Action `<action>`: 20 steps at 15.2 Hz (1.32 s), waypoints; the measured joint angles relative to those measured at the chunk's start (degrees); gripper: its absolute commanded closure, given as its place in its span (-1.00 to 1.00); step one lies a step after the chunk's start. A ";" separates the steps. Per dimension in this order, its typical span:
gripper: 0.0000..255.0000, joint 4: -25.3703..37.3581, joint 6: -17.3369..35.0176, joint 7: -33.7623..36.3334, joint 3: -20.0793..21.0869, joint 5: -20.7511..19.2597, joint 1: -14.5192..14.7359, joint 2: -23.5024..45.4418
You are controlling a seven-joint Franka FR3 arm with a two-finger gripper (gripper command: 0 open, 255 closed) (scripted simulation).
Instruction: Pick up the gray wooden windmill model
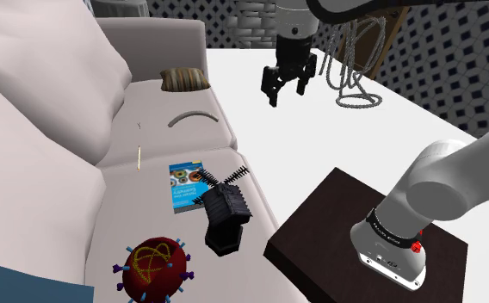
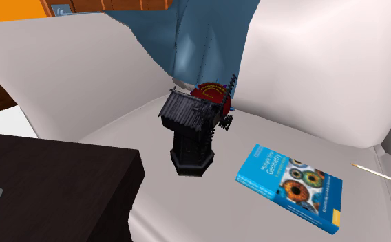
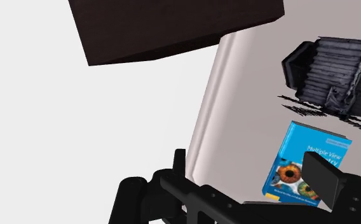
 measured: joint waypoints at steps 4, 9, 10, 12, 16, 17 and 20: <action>-1.00 3.26 0.62 8.22 4.78 0.15 0.06 7.50; -1.00 10.62 0.56 19.27 10.09 -1.68 0.59 19.89; -1.00 11.65 0.68 21.39 10.86 -2.10 0.90 22.14; -1.00 15.06 0.32 25.42 12.02 -3.50 1.54 27.42; -1.00 22.20 -0.42 33.36 13.30 -6.35 4.12 38.19; -1.00 24.52 -1.09 35.20 13.34 -7.04 4.98 41.03; -1.00 30.84 -2.43 40.21 13.08 -8.70 7.93 48.90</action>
